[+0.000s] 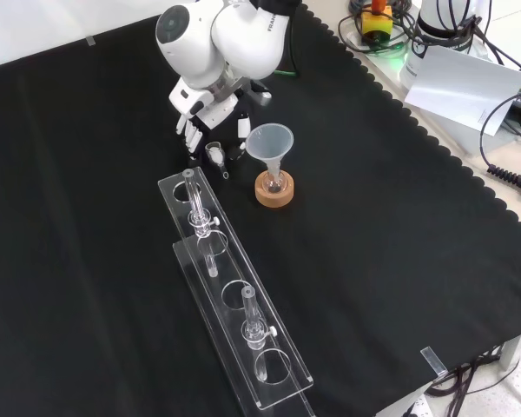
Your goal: Pick up the weighing funnel.
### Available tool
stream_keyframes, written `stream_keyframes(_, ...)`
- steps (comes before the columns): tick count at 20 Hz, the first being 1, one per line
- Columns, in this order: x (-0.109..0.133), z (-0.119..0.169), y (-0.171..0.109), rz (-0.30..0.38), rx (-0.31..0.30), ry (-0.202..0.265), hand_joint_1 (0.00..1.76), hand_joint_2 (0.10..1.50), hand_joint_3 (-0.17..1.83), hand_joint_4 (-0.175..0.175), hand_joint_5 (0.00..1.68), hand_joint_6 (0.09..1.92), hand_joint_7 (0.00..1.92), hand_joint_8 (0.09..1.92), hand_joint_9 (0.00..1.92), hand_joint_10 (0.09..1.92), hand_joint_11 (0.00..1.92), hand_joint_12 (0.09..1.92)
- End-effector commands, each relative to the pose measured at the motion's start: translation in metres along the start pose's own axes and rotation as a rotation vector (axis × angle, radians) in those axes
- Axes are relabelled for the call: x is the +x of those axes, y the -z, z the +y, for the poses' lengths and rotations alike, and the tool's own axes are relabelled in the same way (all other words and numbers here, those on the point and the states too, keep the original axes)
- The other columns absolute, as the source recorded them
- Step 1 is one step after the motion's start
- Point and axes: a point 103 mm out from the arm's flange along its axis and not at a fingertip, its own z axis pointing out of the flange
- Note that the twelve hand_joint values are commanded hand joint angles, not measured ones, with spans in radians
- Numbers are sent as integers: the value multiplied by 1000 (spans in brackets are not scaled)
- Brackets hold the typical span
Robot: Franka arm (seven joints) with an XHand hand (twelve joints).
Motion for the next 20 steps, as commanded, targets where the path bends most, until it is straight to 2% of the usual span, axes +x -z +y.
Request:
stream_keyframes(1, -1, 0, -1, -9, 3, -3, 833, 697, 603, -50, 602, 623, 709, 727, 895, 508, 595, 1234)
stream_keyframes(6, -4, -1, 2, -28, 3, -6, 840, 709, 602, -38, 719, 678, 738, 727, 924, 509, 614, 1232)
stream_keyframes(8, -5, -2, 4, -36, 8, -4, 856, 725, 593, -18, 846, 704, 771, 711, 957, 488, 638, 1214)
stream_keyframes(9, -5, -2, 5, -44, 4, -6, 920, 804, 488, 54, 923, 798, 793, 704, 982, 473, 660, 1203)
stream_keyframes(10, -5, -3, 6, -56, -2, -12, 971, 873, 386, 109, 974, 867, 817, 699, 1012, 459, 706, 1175)
stream_keyframes(11, -5, -4, 7, -65, -4, -16, 1009, 906, 330, 142, 1019, 889, 870, 693, 1061, 444, 774, 1132)
stream_keyframes(12, -5, -4, 9, -71, -8, -18, 1033, 907, 332, 153, 1047, 902, 929, 672, 1116, 410, 838, 1089)
stream_keyframes(15, -7, -8, 16, -76, -16, -20, 1068, 845, 464, 132, 1074, 944, 1056, 610, 1248, 301, 985, 978)
stream_keyframes(20, -14, -15, 29, -74, -19, -36, 1081, 808, 545, 103, 1074, 975, 1092, 590, 1302, 233, 1036, 939)
